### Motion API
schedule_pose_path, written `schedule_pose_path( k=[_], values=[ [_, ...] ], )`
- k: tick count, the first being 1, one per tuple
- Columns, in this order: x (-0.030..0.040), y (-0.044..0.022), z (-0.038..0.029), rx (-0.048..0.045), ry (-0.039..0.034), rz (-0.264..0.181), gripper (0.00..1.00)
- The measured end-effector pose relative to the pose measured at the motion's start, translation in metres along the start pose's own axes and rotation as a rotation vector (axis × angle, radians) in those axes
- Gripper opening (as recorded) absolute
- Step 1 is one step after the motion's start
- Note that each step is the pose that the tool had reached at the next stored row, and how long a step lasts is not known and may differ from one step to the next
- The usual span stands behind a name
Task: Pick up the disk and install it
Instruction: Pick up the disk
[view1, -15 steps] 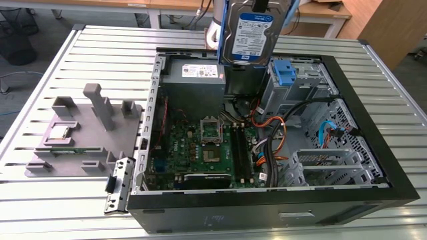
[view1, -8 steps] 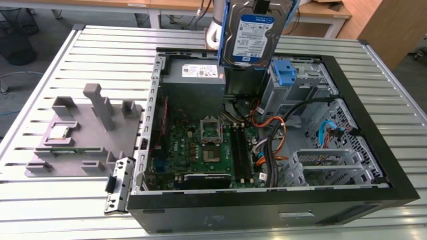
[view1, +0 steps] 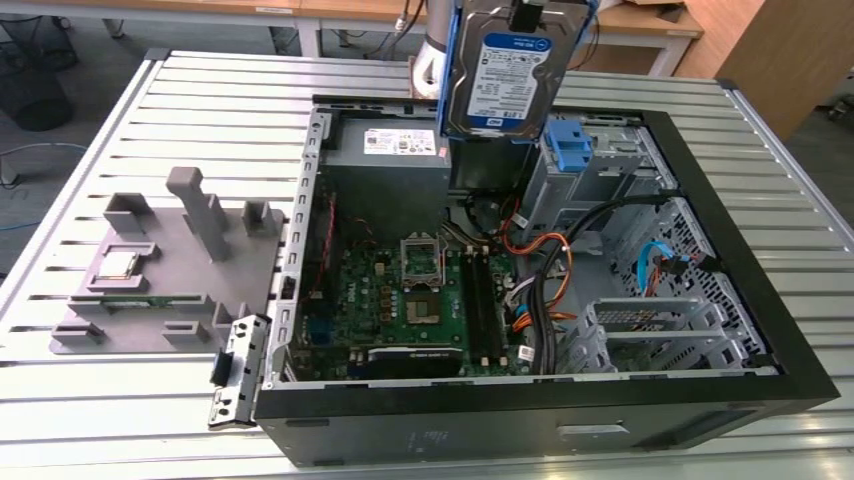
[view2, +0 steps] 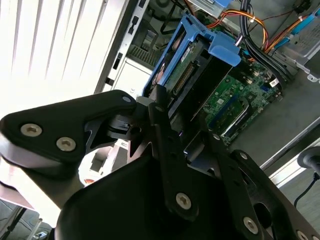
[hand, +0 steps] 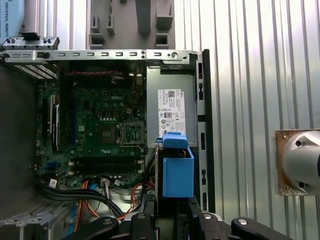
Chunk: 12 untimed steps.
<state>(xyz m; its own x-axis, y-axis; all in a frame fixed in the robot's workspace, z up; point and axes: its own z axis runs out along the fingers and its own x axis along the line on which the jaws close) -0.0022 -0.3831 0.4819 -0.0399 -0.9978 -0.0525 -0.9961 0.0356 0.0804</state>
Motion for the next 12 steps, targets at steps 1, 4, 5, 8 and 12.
schedule_pose_path(
  k=[1, 4, 5, 8, 12],
  values=[
    [0.0008, -0.0002, 0.0, 0.0, -0.0001, 0.0, 0.35],
    [0.0035, -0.0008, -0.0002, 0.0, -0.0001, 0.0, 0.35],
    [0.0044, -0.0011, -0.0002, 0.0, -0.0002, 0.0, 0.35],
    [0.0069, -0.0018, -0.0004, 0.0001, -0.0002, 0.001, 0.35],
    [0.0094, -0.0027, -0.0006, 0.0001, -0.0002, 0.001, 0.35]
  ],
)
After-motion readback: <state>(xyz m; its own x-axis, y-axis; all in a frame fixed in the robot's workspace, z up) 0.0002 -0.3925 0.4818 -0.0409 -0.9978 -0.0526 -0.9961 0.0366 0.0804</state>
